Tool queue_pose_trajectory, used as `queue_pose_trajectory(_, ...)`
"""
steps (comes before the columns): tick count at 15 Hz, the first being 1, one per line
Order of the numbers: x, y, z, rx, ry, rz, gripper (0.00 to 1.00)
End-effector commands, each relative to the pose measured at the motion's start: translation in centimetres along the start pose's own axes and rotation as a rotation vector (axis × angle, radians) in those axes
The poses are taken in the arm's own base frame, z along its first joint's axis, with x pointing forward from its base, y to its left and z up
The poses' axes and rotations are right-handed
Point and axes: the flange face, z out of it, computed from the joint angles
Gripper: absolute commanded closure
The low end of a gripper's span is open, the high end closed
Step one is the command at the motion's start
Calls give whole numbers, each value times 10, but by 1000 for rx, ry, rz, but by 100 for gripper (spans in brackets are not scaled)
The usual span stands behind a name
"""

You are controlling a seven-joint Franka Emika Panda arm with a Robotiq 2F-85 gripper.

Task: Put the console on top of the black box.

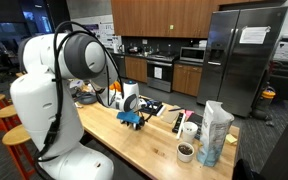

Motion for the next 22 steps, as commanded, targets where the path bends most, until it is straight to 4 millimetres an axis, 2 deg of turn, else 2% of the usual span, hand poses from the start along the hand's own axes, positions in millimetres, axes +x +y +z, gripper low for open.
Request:
queue_pose_trajectory(1, 6, 13, 9, -7, 29, -24, 32)
queue_pose_trajectory(5, 7, 20, 6, -10, 37, -39, 58)
queue_pose_trajectory(6, 6, 21, 4, -9, 34, -37, 34)
queue_pose_trajectory(7, 7, 22, 3, -11, 36, -40, 21)
queue_pose_trajectory(9, 6, 20, 2, -18, 37, -57, 17)
queue_pose_trajectory(12, 10, 22, -3, -47, 54, -90, 1)
queue_pose_trajectory(15, 19, 29, -14, -71, 76, -116, 0)
queue_pose_trajectory(16, 23, 31, -17, -79, 85, -121, 25)
queue_pose_trajectory(18, 28, 32, -21, -90, 104, -133, 27)
queue_pose_trajectory(19, 31, 32, -22, -89, 112, -143, 32)
queue_pose_trajectory(22, 37, 31, -24, -77, 129, -159, 58)
